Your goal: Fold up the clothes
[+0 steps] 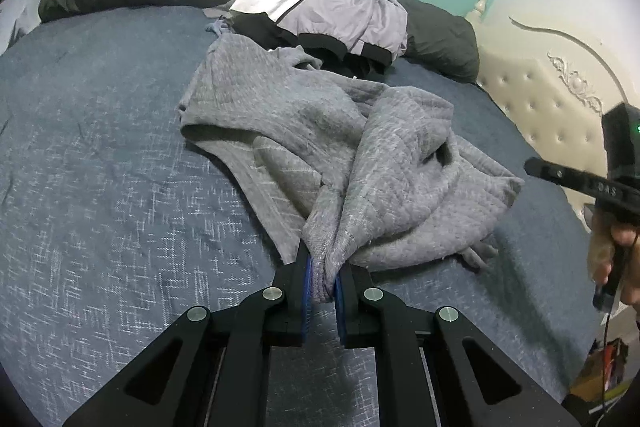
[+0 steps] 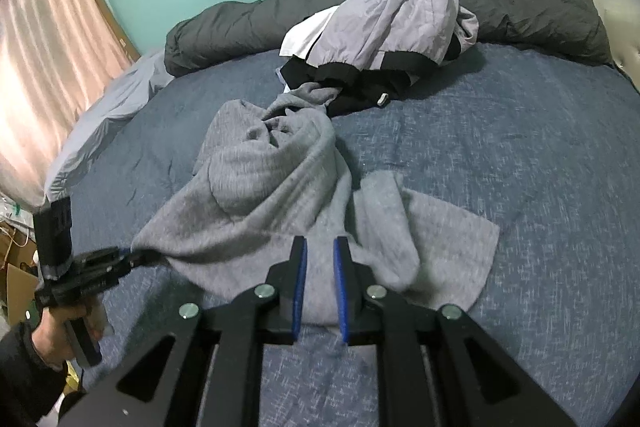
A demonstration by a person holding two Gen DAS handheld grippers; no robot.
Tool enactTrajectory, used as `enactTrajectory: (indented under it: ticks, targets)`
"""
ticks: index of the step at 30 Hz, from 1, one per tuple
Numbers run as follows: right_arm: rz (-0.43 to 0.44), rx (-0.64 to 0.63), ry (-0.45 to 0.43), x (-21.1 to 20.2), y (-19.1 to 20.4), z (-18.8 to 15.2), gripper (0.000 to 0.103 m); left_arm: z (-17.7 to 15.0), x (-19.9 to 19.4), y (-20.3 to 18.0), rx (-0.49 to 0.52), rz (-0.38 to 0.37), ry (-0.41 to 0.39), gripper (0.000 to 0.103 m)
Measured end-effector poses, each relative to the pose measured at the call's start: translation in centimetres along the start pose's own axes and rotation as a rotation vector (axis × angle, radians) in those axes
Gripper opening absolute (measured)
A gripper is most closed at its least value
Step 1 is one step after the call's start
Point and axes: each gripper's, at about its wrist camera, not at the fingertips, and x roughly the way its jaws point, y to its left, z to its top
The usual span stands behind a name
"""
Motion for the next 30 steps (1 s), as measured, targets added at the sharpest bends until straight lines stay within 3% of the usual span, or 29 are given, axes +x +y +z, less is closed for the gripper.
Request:
enactTrajectory:
  ticks: [6, 8, 12, 13, 17, 20, 25, 30]
  targets:
    - [-0.022, -0.012, 0.028, 2.8, 0.6, 2.9, 0.027, -0.1, 0.5, -0.1, 0.014, -0.001, 0.005, 0.01]
    - [-0.015, 0.004, 0.051, 4.2, 0.5, 3.8, 0.044, -0.1, 0.9, 0.0, 0.019, -0.003, 0.012, 0.01]
    - [-0.043, 0.027, 0.132, 7.8, 0.0, 4.2, 0.047, -0.2, 1.2, 0.2, 0.023, -0.009, 0.012, 0.01]
    - [-0.04, 0.036, 0.154, 8.6, -0.1, 3.9, 0.047, -0.1, 1.1, 0.3, 0.021, -0.013, 0.01, 0.01]
    - [-0.029, 0.033, 0.215, 10.9, 0.4, 2.0, 0.01, 0.0, 0.7, 0.4, 0.017, -0.02, -0.001, 0.01]
    - [0.002, 0.007, 0.211, 10.3, 1.8, 0.4, 0.006, 0.1, -0.2, 1.1, -0.002, -0.007, -0.022, 0.01]
    - [0.129, -0.016, 0.178, 7.1, 5.3, -2.5, 0.006, 0.3, -3.1, 2.7, -0.045, 0.019, -0.079, 0.01]
    - [0.256, -0.04, 0.203, 4.9, 10.4, -6.3, 0.005, 0.6, -6.9, 5.4, -0.132, 0.028, -0.131, 0.01]
